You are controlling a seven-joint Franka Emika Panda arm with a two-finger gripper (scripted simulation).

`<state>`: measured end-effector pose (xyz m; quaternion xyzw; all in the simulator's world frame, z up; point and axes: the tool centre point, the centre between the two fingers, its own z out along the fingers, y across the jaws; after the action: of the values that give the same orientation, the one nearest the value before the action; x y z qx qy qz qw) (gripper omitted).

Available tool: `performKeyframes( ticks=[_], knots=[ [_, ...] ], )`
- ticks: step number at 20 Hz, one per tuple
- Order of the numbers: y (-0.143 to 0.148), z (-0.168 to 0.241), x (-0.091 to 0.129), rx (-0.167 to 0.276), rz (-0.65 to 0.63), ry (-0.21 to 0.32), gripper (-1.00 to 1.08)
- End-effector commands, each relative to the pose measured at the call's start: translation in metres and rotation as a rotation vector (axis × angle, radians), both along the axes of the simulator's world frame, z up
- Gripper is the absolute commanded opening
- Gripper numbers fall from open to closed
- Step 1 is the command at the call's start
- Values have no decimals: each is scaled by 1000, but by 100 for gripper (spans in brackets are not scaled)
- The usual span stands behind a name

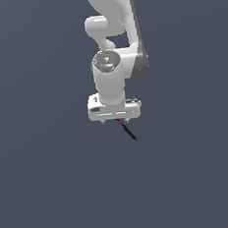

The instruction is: Pick up the object and move it to a goal position.

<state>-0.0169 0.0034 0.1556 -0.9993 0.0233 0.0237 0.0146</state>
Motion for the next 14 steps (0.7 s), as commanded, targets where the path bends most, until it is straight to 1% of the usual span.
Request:
performKeyframes(
  ticks=[1, 10, 14],
  knots=[
    [0, 0, 0, 0, 0, 0, 100],
    [-10, 0, 5, 26, -60, -14, 100],
    [-10, 0, 5, 26, -61, -14, 100]
  ],
)
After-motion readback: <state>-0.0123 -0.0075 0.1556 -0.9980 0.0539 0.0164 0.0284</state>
